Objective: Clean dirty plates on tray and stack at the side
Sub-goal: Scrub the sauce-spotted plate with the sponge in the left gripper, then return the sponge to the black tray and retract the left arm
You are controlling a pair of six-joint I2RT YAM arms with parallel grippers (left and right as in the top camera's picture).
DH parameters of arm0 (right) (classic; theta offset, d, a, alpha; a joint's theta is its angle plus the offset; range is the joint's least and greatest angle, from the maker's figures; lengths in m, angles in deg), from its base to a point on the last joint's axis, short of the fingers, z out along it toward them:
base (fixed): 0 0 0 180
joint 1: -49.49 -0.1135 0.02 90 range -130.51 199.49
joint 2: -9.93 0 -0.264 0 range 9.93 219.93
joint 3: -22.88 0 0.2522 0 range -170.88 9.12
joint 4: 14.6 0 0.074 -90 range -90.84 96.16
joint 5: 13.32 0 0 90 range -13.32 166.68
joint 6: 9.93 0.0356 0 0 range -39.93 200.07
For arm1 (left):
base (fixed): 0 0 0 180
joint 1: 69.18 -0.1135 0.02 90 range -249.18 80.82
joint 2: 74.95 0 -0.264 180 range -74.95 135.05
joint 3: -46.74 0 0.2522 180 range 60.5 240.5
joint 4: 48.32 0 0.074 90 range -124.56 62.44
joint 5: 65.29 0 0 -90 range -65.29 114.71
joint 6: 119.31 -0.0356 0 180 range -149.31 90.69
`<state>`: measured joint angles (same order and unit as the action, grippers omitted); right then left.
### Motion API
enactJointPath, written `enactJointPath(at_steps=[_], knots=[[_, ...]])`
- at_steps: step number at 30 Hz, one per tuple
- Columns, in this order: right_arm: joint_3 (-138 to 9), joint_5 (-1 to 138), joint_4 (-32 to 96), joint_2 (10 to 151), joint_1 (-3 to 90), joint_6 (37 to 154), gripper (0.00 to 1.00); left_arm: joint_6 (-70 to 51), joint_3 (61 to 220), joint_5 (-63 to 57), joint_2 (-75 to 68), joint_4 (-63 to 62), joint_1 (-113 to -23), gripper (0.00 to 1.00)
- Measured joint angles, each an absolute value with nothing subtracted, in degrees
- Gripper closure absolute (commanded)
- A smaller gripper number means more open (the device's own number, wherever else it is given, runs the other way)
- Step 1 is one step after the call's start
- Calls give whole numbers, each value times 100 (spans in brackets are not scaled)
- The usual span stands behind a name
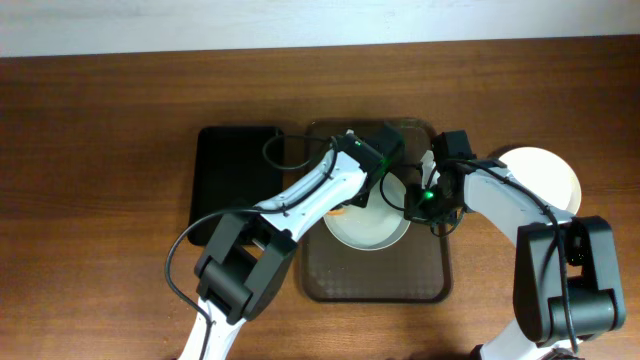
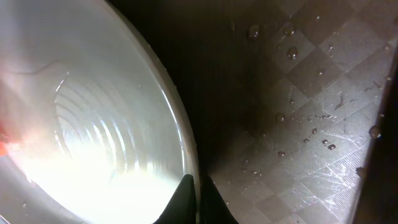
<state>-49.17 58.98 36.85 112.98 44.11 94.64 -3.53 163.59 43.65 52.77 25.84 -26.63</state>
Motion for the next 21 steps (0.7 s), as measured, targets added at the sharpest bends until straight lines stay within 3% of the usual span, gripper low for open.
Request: enactJointPath(at_steps=[6, 12, 17, 21], knots=[[-4921, 5940, 3737, 11298, 4417, 9466, 95, -353, 17489, 4544, 5290, 3797, -3301, 100], [-4923, 5944, 3753, 11298, 4415, 9352, 94, -475, 17642, 3845, 4670, 4389, -4611, 100], [-4923, 5949, 3753, 11298, 4417, 9077, 94, -1048, 17110, 3025, 4451, 4026, -5887, 99], [-4925, 5966, 3759, 11298, 4417, 8963, 94, -1291, 16015, 2675, 4455, 3377, -6217, 98]])
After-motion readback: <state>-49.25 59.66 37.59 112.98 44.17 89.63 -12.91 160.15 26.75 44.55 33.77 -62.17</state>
